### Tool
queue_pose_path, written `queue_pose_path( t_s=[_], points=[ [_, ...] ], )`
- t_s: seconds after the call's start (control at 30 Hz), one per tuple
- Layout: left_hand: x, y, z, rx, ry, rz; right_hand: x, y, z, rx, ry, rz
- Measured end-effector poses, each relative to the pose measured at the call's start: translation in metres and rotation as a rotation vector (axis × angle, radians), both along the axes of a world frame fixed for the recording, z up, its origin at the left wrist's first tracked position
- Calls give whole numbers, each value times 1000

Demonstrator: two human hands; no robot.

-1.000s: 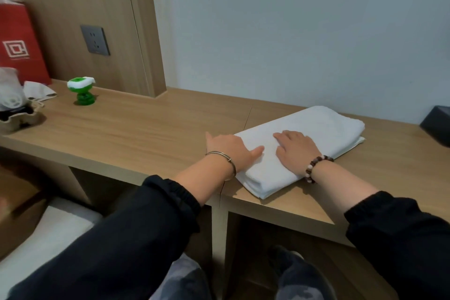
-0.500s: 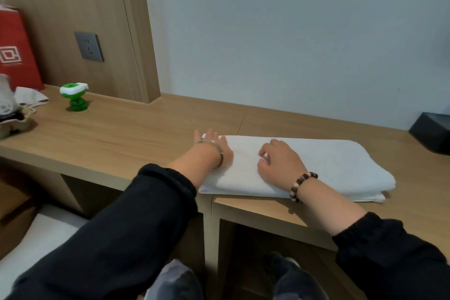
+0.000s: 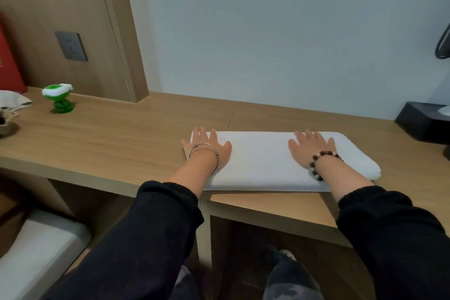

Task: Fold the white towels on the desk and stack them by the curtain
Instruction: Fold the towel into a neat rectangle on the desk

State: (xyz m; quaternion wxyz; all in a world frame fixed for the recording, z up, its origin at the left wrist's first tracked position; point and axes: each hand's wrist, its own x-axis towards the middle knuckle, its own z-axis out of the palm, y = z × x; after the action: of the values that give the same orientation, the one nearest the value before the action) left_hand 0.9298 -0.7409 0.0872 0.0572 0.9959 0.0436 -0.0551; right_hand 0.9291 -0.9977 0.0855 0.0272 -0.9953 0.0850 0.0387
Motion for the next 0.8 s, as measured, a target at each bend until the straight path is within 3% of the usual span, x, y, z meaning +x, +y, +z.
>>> queue_pose_path(
  t_s=[0.23, 0.37, 0.5, 0.57, 0.7, 0.8],
  points=[
    [1, 2, 0, -64, -21, 86, -3, -11, -3, -19, -48, -3],
    [6, 8, 2, -76, -13, 103, -10, -2, -4, 10, -39, 247],
    [14, 15, 8, 105, 19, 104, -11, 18, -6, -12, -36, 286],
    [16, 12, 12, 177, 35, 80, -10, 27, -6, -13, -14, 260],
    [8, -18, 2, 28, 34, -65, -4, 50, -8, 6, 1, 230],
    [2, -24, -9, 43, -32, -126, 3, 70, -8, 9, 11, 220]
  ],
)
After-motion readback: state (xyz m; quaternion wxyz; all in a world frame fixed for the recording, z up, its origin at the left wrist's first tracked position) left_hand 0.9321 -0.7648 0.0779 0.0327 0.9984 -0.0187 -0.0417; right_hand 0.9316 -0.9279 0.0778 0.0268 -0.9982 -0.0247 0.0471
